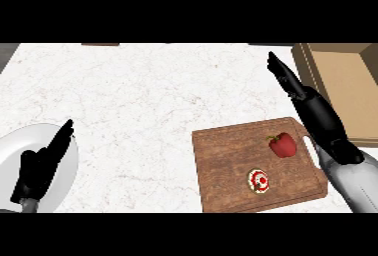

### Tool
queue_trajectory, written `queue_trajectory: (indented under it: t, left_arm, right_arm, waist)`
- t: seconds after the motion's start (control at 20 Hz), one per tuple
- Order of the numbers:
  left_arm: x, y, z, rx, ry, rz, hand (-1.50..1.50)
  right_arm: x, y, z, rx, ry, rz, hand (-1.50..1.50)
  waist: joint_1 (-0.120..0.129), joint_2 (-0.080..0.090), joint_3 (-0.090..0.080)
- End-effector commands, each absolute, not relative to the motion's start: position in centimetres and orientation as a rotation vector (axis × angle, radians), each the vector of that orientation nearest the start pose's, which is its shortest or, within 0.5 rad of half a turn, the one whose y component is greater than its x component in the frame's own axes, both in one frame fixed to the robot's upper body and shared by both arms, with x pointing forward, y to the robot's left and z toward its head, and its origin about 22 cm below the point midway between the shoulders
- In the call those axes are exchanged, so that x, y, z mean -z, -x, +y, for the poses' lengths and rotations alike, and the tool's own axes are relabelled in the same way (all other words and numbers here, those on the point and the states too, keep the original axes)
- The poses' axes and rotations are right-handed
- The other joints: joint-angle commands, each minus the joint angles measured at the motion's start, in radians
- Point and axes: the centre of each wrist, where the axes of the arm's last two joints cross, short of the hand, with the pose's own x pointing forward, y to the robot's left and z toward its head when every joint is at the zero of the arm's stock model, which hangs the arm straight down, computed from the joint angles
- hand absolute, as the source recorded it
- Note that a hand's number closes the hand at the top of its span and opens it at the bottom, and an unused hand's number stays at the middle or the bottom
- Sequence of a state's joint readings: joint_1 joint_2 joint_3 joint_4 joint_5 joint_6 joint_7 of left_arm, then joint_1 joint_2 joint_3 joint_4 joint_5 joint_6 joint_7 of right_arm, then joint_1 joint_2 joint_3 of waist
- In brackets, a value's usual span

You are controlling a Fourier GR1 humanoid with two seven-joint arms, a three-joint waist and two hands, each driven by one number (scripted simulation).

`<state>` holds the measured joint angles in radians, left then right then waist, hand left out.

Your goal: Pick the bell pepper from the cutting board and place it in the cardboard box

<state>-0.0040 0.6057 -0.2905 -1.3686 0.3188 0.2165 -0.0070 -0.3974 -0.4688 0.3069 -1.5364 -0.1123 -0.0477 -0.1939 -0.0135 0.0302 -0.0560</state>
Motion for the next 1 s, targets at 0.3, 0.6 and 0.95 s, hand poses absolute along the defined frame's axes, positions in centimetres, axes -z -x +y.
queue_trajectory:
  t: [0.3,0.6,0.95]
  left_arm:
    - [-2.2,-25.0,31.4,-0.037,-0.092,-1.434,0.0]
    - [-4.4,-25.8,31.0,-0.027,-0.074,-1.451,0.0]
    - [-5.1,-25.1,31.1,-0.073,-0.056,-1.456,0.0]
  right_arm:
    - [-16.4,-31.9,-32.5,-0.905,0.304,-2.1,-1.5]
    - [-11.9,-29.7,-37.0,-0.705,-0.249,-2.404,-1.5]
    - [-15.9,-27.5,-39.2,-1.338,0.107,-2.134,-1.5]
  waist:
    - [-0.008,-0.044,0.058]
    - [0.003,-0.03,0.06]
    - [-0.001,-0.038,0.055]
